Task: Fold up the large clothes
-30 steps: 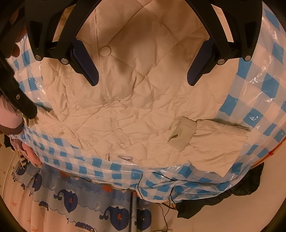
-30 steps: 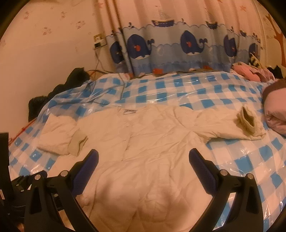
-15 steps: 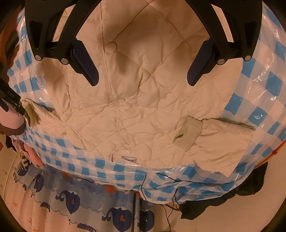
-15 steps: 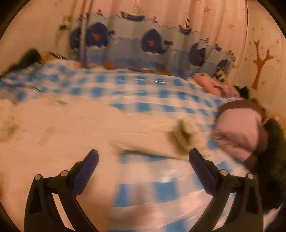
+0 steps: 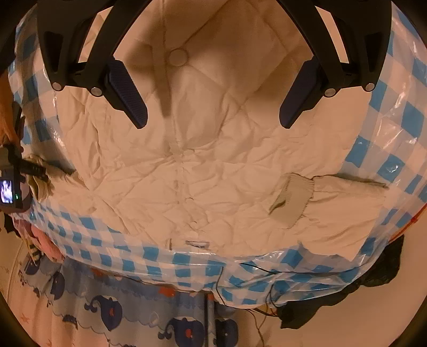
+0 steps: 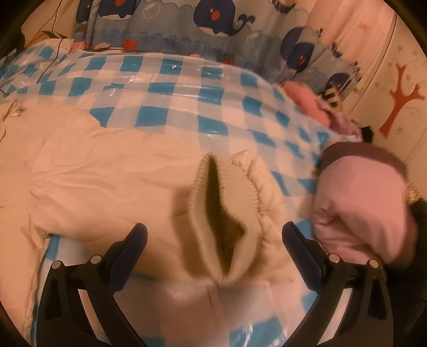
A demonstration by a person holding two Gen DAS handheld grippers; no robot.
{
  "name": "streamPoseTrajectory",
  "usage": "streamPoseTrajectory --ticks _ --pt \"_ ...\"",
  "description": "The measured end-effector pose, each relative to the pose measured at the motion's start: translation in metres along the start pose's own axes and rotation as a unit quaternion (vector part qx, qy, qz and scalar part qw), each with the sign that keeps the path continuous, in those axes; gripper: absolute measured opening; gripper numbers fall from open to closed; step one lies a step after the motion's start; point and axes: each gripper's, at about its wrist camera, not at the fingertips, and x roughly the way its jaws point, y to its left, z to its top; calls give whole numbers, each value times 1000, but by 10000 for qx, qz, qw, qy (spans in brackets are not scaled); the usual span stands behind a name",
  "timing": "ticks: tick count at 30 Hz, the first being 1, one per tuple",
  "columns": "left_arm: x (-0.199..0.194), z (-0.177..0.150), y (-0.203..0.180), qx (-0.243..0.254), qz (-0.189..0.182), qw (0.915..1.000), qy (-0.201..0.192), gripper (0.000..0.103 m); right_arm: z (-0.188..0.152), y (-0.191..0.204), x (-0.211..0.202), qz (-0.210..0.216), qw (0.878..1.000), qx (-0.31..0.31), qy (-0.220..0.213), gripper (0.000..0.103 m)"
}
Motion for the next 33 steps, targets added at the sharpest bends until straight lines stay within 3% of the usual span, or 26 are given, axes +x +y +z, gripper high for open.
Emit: streamPoseTrajectory --ticks 1,2,3,7,10,11,14,16,18,20,22,23,24,25,26,27,28,29,30,32,33 --pt "1 -1 -2 24 6 10000 12 95 1 -9 7 191 9996 165 107 80" --pt "3 -1 -5 53 11 10000 30 95 2 -24 19 459 9974 466 313 46" --pt "4 -1 -7 75 14 10000 47 95 3 -34 26 584 9951 660 442 31" --pt "9 -3 -14 131 20 9999 93 95 9 -96 36 1183 9778 1662 479 19" --pt "11 -4 -18 154 8 9998 117 95 19 -150 19 1452 9579 2475 110 16" --pt "12 -3 -18 157 4 9998 125 95 21 -178 9 1550 9457 2854 -103 16" --pt "11 -2 -20 89 -97 9998 126 95 25 -233 -7 1605 9231 3467 -432 16" --pt "10 -2 -21 56 -137 9998 107 95 23 -253 -8 1453 9205 3601 -443 16" --pt "11 -2 -22 68 -115 9999 108 95 10 -267 1 1067 9200 3767 -198 23" --pt "12 -2 -23 79 -114 9998 141 95 -15 -280 26 1013 9006 4217 292 25" --pt "11 -1 -20 49 -101 9998 157 95 -33 -288 15 948 8880 4500 8 24" --pt "9 0 -18 18 -112 9998 139 95 -35 -286 1 706 8933 4436 -175 29" --pt "7 1 -15 -16 -124 9999 104 95 -36 -283 -16 459 8988 4347 -322 58" --pt "4 2 -13 -38 -126 9999 74 95 -39 -276 -36 350 9026 4253 -572 73" --pt "2 3 -10 -58 -124 9999 46 95 -45 -264 -59 523 9054 4121 -878 84" --pt "0 4 -7 -85 -120 9999 25 95 -50 -252 -71 826 9102 3945 -954 85" --pt "-3 5 -1 -147 -122 9998 2 95 -54 -228 -83 1480 9165 3623 -831 85" --pt "-5 5 3 -207 -140 9997 -9 95 -62 -196 -92 2216 9165 3270 -625 85" --pt "-8 6 8 -267 -174 9995 -9 95 -70 -168 -100 2678 9154 2972 -444 85" --pt "-11 5 15 -290 -193 9994 -8 95 -90 -101 -118 3609 9050 2250 110 85" --pt "-14 4 18 -280 -179 9994 -23 95 -103 -65 -129 4057 8924 1937 387 85"
